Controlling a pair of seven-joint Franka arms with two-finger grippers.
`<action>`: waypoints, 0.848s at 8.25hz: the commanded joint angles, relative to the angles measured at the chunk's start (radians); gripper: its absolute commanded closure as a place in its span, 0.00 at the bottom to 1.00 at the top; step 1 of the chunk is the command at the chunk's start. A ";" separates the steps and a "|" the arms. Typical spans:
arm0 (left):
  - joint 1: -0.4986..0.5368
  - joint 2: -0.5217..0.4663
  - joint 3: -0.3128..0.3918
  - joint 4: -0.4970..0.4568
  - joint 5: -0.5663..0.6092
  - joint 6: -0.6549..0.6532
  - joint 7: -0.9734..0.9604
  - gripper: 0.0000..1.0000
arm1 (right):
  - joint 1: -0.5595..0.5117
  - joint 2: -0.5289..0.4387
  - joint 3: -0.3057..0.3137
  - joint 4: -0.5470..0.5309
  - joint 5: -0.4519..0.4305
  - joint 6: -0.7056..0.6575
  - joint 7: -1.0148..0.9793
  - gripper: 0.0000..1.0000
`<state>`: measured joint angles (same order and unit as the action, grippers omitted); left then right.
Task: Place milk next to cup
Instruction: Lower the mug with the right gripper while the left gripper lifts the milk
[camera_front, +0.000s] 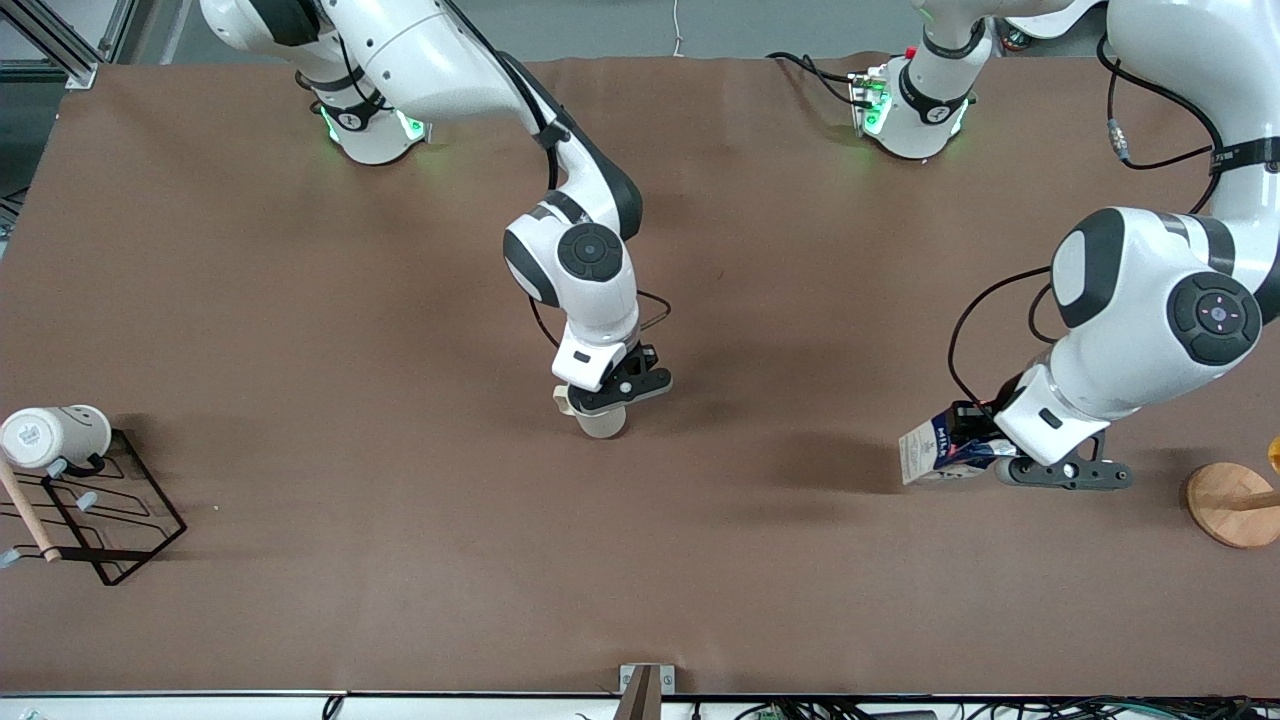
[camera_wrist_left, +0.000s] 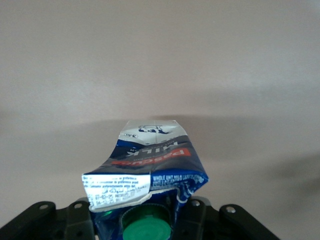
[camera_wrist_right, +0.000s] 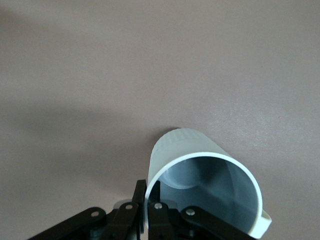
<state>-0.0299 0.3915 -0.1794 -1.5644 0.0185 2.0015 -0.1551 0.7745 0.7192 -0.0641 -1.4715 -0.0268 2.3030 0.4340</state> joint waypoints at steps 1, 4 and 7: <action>0.001 -0.020 -0.055 0.004 0.006 -0.023 -0.091 0.51 | 0.000 0.026 -0.005 0.031 -0.022 0.012 0.032 0.85; 0.001 -0.023 -0.135 0.020 0.009 -0.052 -0.211 0.51 | 0.000 0.028 -0.006 0.031 -0.024 0.052 0.126 0.13; -0.045 -0.022 -0.198 0.053 0.014 -0.095 -0.355 0.51 | -0.026 -0.015 -0.005 0.051 -0.001 0.033 0.140 0.00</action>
<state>-0.0475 0.3804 -0.3729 -1.5231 0.0194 1.9336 -0.4642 0.7687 0.7355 -0.0781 -1.4177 -0.0258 2.3528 0.5502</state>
